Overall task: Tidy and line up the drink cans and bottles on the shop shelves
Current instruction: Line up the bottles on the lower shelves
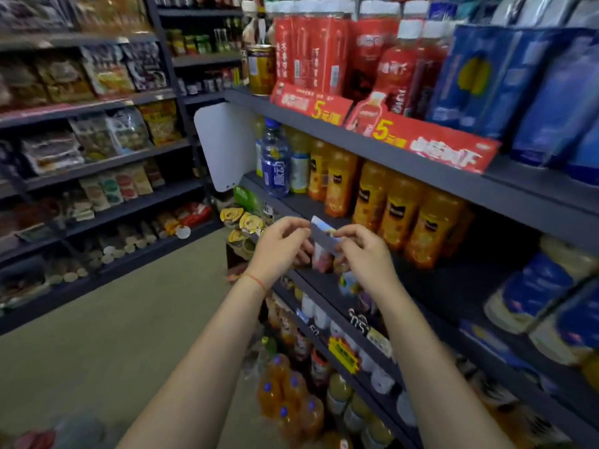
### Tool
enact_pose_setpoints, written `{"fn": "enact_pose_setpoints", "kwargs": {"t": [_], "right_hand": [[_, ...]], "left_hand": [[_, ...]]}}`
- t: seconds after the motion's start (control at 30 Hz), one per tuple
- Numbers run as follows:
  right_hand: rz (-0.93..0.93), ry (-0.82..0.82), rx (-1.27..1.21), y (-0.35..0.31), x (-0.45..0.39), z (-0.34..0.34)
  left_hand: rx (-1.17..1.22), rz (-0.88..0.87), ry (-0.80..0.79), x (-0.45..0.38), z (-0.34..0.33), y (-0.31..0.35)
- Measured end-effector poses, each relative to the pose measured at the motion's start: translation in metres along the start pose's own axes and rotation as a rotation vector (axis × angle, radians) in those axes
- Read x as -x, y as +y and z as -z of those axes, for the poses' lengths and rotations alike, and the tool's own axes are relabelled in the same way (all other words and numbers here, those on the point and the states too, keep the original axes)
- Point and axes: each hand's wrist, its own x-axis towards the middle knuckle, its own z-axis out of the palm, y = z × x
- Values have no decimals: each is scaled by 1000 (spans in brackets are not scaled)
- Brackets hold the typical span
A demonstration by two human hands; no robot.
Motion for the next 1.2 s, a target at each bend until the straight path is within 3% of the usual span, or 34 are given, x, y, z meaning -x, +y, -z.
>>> {"fn": "enact_pose_setpoints", "kwargs": {"t": [0.3,0.5,0.6,0.77,1.03,1.2], "right_hand": [[-53,102,54,-14,-178,-140],[-49,237,78,-14,-244,-191],[-57,358,120,-16,-250,-203],[-23,428,202,-23,-252,-211],[-37,429,-10,-38,-185,-206],[-85,306,-5,-37,-106,-161]], "left_hand": [[62,-85,64,-216,93,-45],[57,-96,-253,-297,119,-58],[83,-138,-328,-308,115,-67],[128,-184,-297,-311,118,-75],[294,-68,-366,-255,123,-65],[360,42,-419,-179,100,-53]]}}
